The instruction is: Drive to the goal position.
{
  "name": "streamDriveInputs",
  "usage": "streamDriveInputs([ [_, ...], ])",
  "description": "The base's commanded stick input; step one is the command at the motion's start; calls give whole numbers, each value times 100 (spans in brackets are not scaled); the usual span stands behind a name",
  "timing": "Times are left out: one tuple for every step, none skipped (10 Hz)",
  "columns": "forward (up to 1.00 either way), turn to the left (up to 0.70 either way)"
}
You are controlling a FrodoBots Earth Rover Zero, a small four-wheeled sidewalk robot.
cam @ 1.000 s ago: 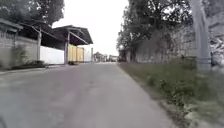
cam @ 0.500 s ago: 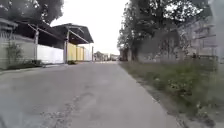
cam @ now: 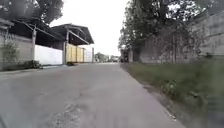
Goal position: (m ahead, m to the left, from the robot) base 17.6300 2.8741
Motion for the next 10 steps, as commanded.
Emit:
streamDriveInputs([
  [100,20],
  [100,0],
  [100,0],
  [100,4],
  [100,0],
  [100,0],
  [100,3],
  [100,7],
  [100,0],
  [100,0],
])
